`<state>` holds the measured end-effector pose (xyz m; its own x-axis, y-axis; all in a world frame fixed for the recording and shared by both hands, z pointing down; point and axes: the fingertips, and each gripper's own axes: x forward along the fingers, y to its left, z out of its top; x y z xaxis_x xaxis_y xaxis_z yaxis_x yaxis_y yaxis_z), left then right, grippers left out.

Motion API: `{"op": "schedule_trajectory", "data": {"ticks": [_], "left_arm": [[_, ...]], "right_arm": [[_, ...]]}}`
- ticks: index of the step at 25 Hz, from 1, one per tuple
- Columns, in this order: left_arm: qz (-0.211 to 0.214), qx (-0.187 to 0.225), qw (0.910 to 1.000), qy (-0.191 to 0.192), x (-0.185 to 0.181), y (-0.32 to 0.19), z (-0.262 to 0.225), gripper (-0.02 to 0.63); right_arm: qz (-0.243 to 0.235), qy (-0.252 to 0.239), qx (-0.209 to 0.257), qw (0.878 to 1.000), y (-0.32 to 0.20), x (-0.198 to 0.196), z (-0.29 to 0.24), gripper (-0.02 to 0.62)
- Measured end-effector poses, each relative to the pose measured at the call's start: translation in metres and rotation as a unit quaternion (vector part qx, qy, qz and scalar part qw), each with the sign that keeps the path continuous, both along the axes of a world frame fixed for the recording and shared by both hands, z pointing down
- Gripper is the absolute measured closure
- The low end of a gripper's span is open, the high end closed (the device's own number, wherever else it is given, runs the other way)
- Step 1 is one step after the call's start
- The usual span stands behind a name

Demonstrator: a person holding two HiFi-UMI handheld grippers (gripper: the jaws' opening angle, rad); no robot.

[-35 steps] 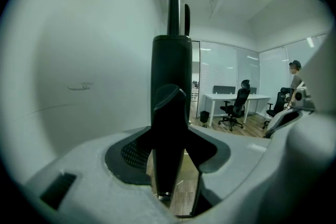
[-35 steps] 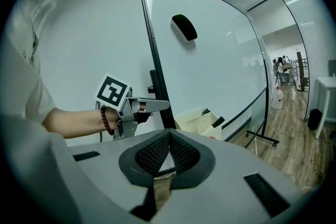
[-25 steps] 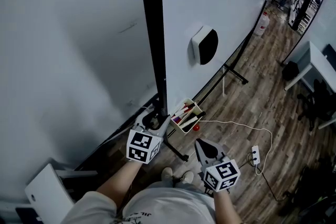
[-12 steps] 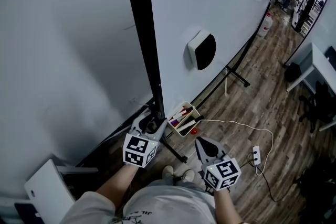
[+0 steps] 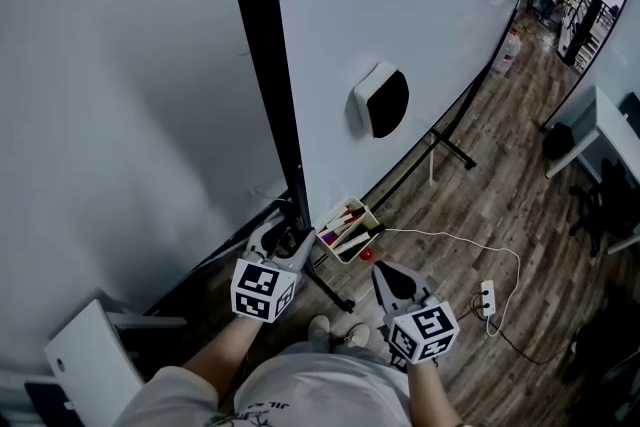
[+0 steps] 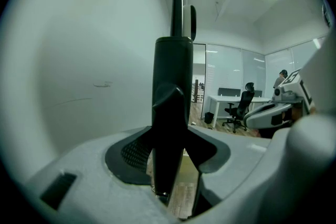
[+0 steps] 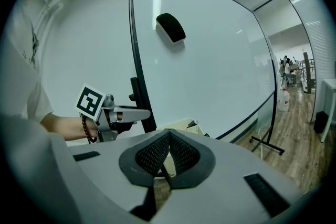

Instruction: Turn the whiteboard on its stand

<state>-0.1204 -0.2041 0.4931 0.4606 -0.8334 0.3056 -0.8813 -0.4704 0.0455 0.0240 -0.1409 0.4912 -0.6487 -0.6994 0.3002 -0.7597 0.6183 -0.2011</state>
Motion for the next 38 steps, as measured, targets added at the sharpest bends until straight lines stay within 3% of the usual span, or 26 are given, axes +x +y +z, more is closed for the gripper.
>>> {"op": "schedule_trajectory", "data": {"ticks": [12, 19, 27, 38], "left_arm": [[-0.028, -0.008, 0.9996, -0.005, -0.008, 0.017, 0.004, 0.403], [-0.024, -0.042, 0.9988, 0.012, -0.002, 0.044, 0.014, 0.405], [-0.004, -0.033, 0.9993, 0.016, 0.030, 0.059, 0.013, 0.584], [0.015, -0.034, 0.9992, 0.016, 0.061, 0.064, 0.010, 0.595]], "right_arm": [[-0.011, -0.002, 0.000, 1.000, 0.003, -0.006, 0.000, 0.600], [-0.026, -0.005, 0.000, 1.000, 0.004, -0.013, 0.001, 0.600], [-0.038, -0.004, -0.002, 0.999, 0.004, -0.015, 0.001, 0.600], [-0.037, -0.005, 0.001, 0.999, 0.008, -0.003, -0.001, 0.600]]}}
